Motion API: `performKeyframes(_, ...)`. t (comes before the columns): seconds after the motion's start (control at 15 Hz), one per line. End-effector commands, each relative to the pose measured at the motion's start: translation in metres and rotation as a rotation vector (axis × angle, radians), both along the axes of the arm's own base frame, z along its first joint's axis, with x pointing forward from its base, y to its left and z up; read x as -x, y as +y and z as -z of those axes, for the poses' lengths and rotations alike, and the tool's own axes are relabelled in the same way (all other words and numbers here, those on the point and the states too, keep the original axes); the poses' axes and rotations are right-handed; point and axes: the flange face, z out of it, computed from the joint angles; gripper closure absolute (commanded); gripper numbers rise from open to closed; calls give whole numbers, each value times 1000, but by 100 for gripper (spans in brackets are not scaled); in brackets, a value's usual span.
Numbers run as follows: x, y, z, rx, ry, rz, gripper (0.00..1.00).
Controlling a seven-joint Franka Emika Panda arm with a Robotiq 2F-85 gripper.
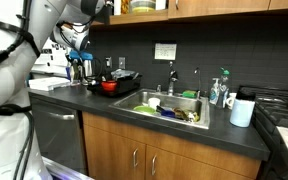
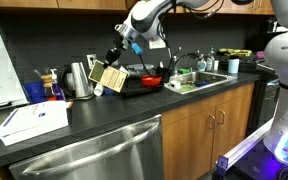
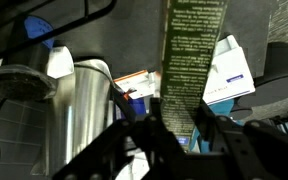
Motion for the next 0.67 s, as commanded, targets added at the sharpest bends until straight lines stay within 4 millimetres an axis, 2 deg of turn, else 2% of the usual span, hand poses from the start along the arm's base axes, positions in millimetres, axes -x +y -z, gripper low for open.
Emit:
performKeyframes(0.0,1,5,4,20,9,-14,88)
performKeyframes(0.6,14,24,16,41,14,-45,88)
